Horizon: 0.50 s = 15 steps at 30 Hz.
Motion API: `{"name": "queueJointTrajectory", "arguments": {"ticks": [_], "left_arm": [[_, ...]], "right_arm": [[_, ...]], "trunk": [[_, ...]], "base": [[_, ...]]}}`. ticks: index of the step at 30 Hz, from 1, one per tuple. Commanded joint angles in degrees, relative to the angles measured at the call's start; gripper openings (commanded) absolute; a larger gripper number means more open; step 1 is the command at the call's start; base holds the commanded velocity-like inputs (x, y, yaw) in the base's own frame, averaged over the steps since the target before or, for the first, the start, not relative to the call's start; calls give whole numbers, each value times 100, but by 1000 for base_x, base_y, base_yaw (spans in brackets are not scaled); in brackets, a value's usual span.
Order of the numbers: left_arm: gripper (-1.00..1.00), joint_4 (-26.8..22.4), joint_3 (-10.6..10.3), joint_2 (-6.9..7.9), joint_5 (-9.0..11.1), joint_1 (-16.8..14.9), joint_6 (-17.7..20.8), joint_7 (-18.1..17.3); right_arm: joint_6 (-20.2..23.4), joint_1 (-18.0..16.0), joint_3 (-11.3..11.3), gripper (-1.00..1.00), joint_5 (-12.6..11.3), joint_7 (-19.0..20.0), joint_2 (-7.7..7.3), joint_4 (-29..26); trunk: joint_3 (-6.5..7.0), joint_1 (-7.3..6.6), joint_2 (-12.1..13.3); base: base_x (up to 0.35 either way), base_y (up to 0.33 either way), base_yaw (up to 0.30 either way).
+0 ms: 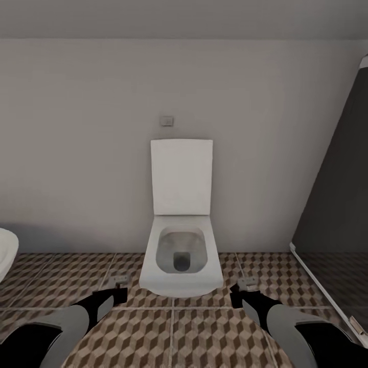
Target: Take the four mousetraps from the cabinet in the bathroom and place them on the bathroom floor. Make sure all four end up on the same floor surface, and ensure that at least two of them are either under or directly next to the same bathroom sink.
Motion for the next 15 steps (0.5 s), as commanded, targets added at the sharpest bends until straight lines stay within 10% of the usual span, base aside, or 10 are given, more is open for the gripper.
{"name": "queueJointTrajectory", "arguments": {"ticks": [1, 15], "left_arm": [[-100, -4, -49, 0, 35, -3, 23, 13], [-100, -7, -49, 0, 35, -2, 5, 13]], "right_arm": [[18, -7, 29, -100, 37, -18, 4, 9], [-86, 0, 29, -100, 45, -18, 2, 9]], "trunk": [[-28, 1, -4], [-338, 37, -23]], "base": [[0, 0, 0], [0, 0, 0]]}}
